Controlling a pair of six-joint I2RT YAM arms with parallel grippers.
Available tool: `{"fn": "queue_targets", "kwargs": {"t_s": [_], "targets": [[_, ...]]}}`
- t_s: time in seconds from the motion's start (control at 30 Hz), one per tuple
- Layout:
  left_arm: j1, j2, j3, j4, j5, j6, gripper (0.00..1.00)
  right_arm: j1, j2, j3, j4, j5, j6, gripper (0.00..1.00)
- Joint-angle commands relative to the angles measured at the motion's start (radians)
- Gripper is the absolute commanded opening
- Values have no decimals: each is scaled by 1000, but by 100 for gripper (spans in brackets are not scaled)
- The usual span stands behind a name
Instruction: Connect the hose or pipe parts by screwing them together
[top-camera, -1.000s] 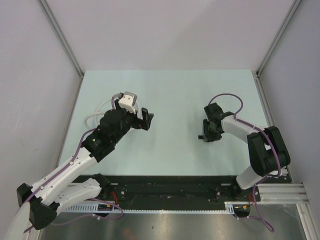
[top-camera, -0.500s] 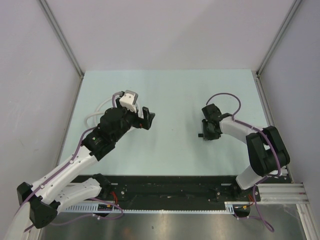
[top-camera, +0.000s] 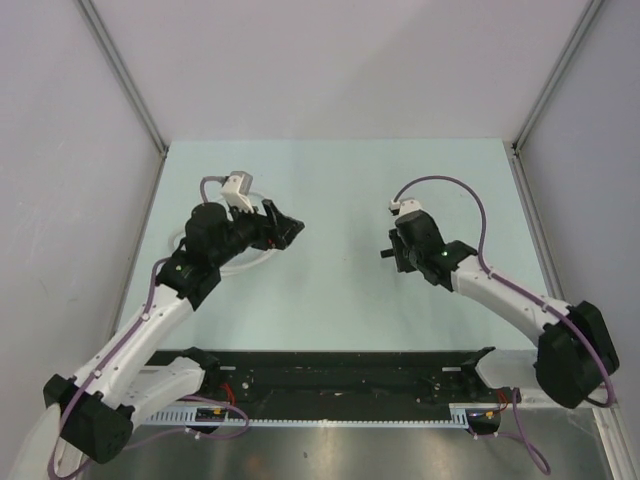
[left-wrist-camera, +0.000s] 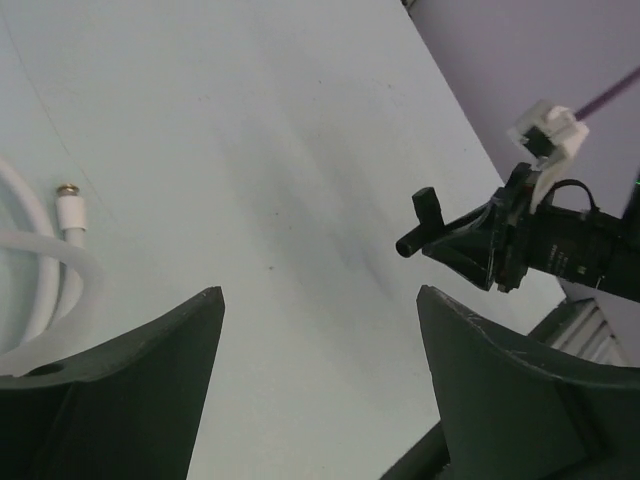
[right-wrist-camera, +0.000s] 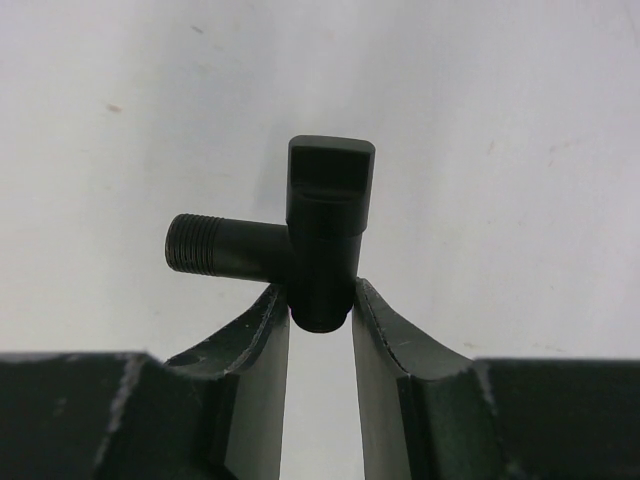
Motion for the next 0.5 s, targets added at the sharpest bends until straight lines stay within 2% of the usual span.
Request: {"fn": "queue_targets", "kwargs": {"t_s": [0.0,0.2,0.33,0.47], "targets": [[51,26,-13,15,251,-128,84,78,-148,-34,145,-7,-90,5],[55,124,68,16,467,-126,84,243,-269,-77,283,-68,-174,5],[47,172,84,19,499,-105,84,290,-295,-77,348,-67,-159,4],[23,194,87,26,539,-53,85,307,-299,-77,374,-160,-145,4]]}}
